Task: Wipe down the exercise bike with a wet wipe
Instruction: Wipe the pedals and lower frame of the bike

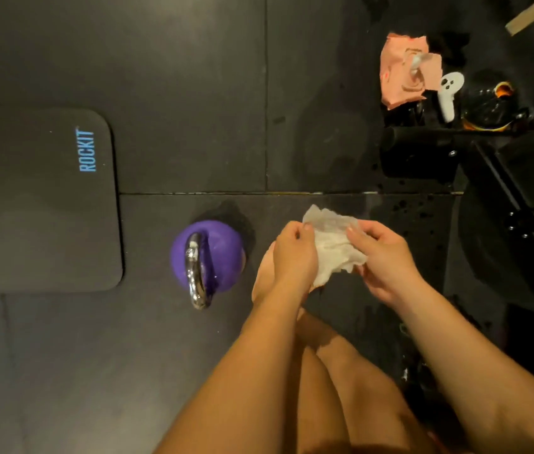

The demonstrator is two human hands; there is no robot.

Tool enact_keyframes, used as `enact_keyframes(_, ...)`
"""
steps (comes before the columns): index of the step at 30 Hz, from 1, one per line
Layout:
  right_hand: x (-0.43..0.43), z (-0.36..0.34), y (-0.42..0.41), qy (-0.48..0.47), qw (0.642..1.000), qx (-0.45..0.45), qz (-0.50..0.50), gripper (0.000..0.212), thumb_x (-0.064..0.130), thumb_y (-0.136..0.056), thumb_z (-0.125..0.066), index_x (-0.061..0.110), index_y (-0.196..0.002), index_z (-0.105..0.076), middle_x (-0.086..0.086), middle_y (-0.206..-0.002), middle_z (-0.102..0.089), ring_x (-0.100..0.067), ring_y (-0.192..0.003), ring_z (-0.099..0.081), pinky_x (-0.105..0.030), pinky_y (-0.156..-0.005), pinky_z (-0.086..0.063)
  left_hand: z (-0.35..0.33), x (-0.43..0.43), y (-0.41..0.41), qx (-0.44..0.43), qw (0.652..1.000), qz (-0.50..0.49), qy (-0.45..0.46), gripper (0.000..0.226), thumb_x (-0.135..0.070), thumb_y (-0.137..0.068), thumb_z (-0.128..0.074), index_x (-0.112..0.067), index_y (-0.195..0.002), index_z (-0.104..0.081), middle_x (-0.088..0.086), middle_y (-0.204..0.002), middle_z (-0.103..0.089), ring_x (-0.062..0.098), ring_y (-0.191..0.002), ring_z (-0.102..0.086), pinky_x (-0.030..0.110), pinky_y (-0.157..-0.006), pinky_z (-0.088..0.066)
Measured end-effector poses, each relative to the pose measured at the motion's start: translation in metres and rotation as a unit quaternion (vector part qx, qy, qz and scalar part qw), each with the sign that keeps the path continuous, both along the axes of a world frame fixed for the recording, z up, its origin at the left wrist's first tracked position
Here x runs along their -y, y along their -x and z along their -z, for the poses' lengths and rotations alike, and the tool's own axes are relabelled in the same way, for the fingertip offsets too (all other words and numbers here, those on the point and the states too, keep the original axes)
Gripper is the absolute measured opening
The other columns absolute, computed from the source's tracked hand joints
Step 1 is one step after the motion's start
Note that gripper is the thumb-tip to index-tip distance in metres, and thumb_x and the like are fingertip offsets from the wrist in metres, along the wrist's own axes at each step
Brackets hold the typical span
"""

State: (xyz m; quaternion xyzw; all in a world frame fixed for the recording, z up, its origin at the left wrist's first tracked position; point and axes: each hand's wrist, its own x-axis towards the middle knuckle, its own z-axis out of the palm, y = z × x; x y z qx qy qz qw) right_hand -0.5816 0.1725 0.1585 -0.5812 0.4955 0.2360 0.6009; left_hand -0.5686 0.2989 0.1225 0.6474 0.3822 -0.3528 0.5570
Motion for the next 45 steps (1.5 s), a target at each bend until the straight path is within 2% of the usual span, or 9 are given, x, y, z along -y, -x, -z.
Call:
enact_keyframes(5,-0.037,-0.045,0.014,0.000,1.000,0.003,0.008,0.012,0.008,-0.097,-0.053,0.008,-0.103,-0.064,-0.011,-0.091,-0.067,-0.020,-0.075,-0.065,-0.022,-0.046,-0.050,-0.041,-0.046,0.025,-0.001,0.999,-0.022,0.036,0.029,-0.015,-0.094,-0.050,-0.024,-0.067,-0.055,-0.009,-0.064,-0.053,0.005,-0.060,-0.051,0.024,-0.059,-0.041)
enact_keyframes(9,-0.085,-0.074,0.012,-0.062,0.998,-0.034,0.001,0.029,0.032,-0.091,-0.065,0.013,-0.112,-0.067,-0.009,-0.103,-0.074,-0.026,-0.092,-0.071,-0.039,-0.072,-0.059,-0.079,-0.077,0.009,0.033,0.994,-0.017,0.106,0.025,-0.017,-0.089,-0.067,-0.021,-0.065,-0.063,-0.003,-0.067,-0.064,0.008,-0.064,-0.058,0.022,-0.059,-0.047)
enact_keyframes(13,-0.129,-0.119,0.014,-0.019,1.000,0.013,0.009,0.006,0.008,-0.092,-0.063,0.009,-0.098,-0.066,-0.010,-0.091,-0.072,-0.026,-0.081,-0.070,-0.035,-0.063,-0.057,-0.125,-0.118,0.000,0.074,0.990,-0.044,0.114,0.027,-0.016,-0.092,-0.066,-0.018,-0.066,-0.059,0.001,-0.066,-0.061,0.014,-0.065,-0.057,0.032,-0.065,-0.049)
enact_keyframes(18,-0.146,-0.173,0.019,0.006,0.997,0.064,-0.042,0.024,-0.009,-0.087,-0.055,0.010,-0.092,-0.068,-0.009,-0.087,-0.068,-0.021,-0.079,-0.066,-0.031,-0.063,-0.056,-0.169,-0.167,0.006,0.125,0.987,-0.009,0.097,0.022,-0.030,-0.098,-0.057,-0.019,-0.080,-0.060,0.002,-0.075,-0.064,0.019,-0.073,-0.063,0.041,-0.067,-0.055)
enact_keyframes(25,-0.185,-0.248,0.051,0.017,0.996,0.073,-0.057,0.026,0.005,-0.087,-0.067,0.006,-0.112,-0.066,-0.007,-0.092,-0.069,-0.016,-0.077,-0.065,-0.027,-0.061,-0.057,-0.223,-0.224,0.026,0.168,0.980,0.080,0.070,0.022,-0.020,-0.099,-0.053,-0.017,-0.079,-0.060,-0.003,-0.067,-0.059,0.011,-0.058,-0.053,0.028,-0.054,-0.044)
enact_keyframes(34,-0.216,-0.335,0.074,-0.005,0.979,0.153,0.136,0.007,0.018,-0.096,-0.058,0.018,-0.100,-0.063,-0.011,-0.107,-0.070,-0.026,-0.099,-0.067,-0.043,-0.089,-0.055,-0.362,-0.183,-0.046,0.333,0.856,0.388,0.080,0.014,-0.037,-0.091,-0.069,-0.023,-0.091,-0.070,-0.008,-0.080,-0.067,0.003,-0.067,-0.062,0.026,-0.060,-0.054)
enact_keyframes(37,-0.211,-0.365,0.099,-0.114,0.930,0.226,0.265,0.022,0.019,-0.099,-0.050,0.006,-0.109,-0.065,-0.015,-0.105,-0.072,-0.027,-0.097,-0.068,-0.046,-0.097,-0.050,-0.386,-0.180,-0.043,0.160,0.883,0.406,0.172,0.046,-0.056,-0.090,-0.062,-0.014,-0.107,-0.067,0.000,-0.093,-0.067,0.017,-0.085,-0.063,0.038,-0.084,-0.052)
enact_keyframes(40,-0.194,-0.400,0.140,-0.140,0.881,0.300,0.337,0.033,0.023,-0.098,-0.046,0.003,-0.119,-0.062,-0.016,-0.113,-0.070,-0.026,-0.101,-0.068,-0.042,-0.096,-0.052,-0.406,-0.164,-0.013,-0.049,0.836,0.467,0.285,0.073,-0.066,-0.074,-0.068,-0.006,-0.116,-0.068,0.014,-0.108,-0.067,0.032,-0.102,-0.061,0.046,-0.105,-0.042)
enact_keyframes(45,-0.167,-0.438,0.218,-0.065,0.827,0.375,0.413,0.041,0.020,-0.098,-0.042,0.002,-0.132,-0.055,-0.016,-0.118,-0.067,-0.026,-0.106,-0.065,-0.041,-0.093,-0.054,-0.442,-0.102,0.050,0.022,0.842,0.408,0.351,0.024,-0.029,-0.091,-0.064,-0.011,-0.107,-0.059,0.005,-0.081,-0.059,0.017,-0.064,-0.058,0.033,-0.064,-0.049)
